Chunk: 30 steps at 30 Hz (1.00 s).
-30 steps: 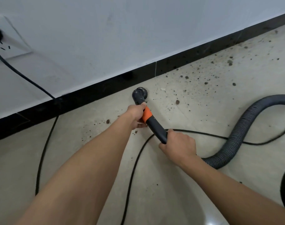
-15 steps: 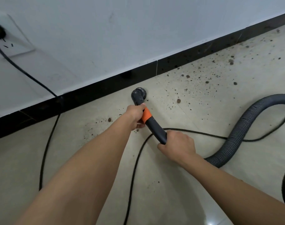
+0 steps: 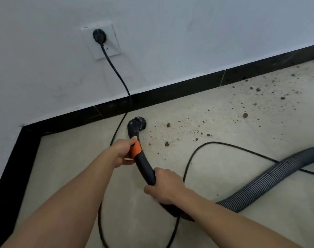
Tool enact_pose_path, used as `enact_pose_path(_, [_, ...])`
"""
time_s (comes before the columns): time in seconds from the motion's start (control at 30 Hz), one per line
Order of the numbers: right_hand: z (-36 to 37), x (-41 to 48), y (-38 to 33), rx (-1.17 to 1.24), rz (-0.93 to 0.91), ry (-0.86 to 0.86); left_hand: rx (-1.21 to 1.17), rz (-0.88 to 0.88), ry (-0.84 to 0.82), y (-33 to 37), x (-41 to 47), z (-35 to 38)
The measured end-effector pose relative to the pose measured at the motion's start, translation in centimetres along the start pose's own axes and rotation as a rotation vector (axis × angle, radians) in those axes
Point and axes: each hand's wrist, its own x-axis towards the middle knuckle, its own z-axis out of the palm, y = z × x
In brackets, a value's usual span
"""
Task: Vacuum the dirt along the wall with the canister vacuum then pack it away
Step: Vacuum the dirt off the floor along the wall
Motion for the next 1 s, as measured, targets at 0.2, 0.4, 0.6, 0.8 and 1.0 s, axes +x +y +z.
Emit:
enact_pose_path(0.2, [2.5,-1.6,-0.7,-0.054,0.01,0.067,-0.02,-0.01,-0.093,-1.9,-0.8,-1.0])
enact_pose_path(0.4, [0.5,-2.6,2.3,-0.063,0.142,0.156,0.038,0.042,-0.176,0.2,-0.1,4.3])
enact_pose_path(0.6, [-1.8,-4.0,6.3,-0.006,0.28,0.237,0.109,0.084,-0.292,3.2,0.3,10.9])
enact_pose_path(0.8, [-4.7,-5.3,10.4,0.022,0.39,0.312,0.17,0.132,-0.371,5.9,0.4,17.4])
enact_pose_path(1.0, [-7.2,-6.8,14.9,0.048,0.517,0.37,0.198,0.181,-0.452,7.8,-0.1,24.0])
